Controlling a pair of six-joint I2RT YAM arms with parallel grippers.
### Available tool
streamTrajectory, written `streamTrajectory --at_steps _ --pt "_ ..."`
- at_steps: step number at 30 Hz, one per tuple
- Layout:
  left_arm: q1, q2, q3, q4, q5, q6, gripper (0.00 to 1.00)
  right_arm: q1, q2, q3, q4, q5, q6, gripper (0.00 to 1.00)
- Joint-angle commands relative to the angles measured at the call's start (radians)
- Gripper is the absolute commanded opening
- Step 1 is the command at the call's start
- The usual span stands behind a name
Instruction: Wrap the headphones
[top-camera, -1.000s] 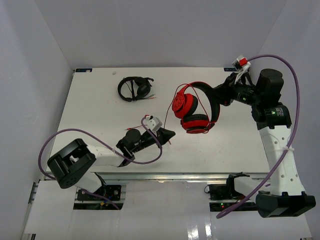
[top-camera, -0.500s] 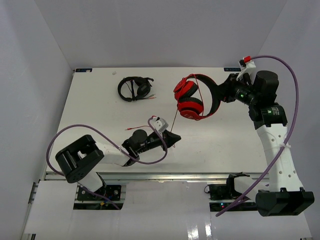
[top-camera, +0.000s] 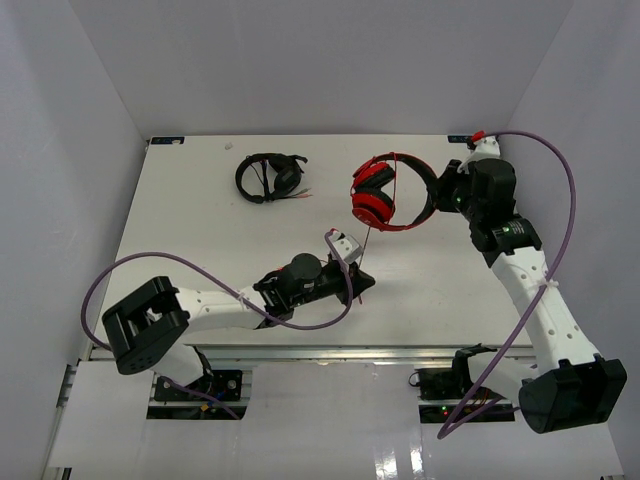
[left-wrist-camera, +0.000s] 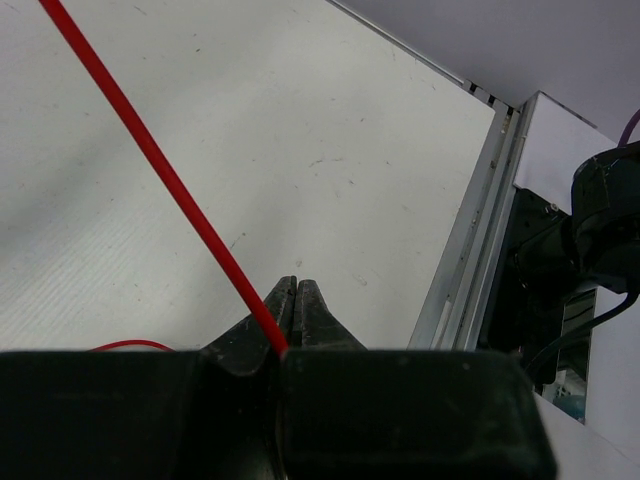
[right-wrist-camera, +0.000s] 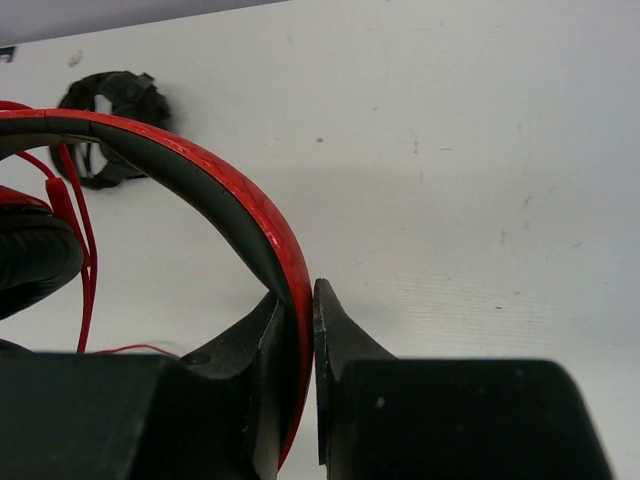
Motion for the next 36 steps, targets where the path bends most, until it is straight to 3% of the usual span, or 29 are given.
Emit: streamTrajectory --at_steps 1,14,25,36 --pt "-0.021 -0.073 0.044 -0.158 -0.014 0.008 0.01 0.020 0.023 -0.030 0.234 0.247 -0.030 0.08" --pt "-0.024 -0.091 0.186 -0.451 -0.043 0.073 0.02 0.158 -0.011 -0.232 0.456 0.541 -0.285 0.08" --pt "-0.024 -0.052 0.353 -0.759 -0.234 0.240 0.02 0.251 -0.018 -0.327 0.597 0.648 -0.515 0.08" --pt "-0.024 -0.062 0.379 -0.821 -0.347 0.325 0.02 0.275 -0.018 -0.359 0.650 0.690 -0.604 0.08"
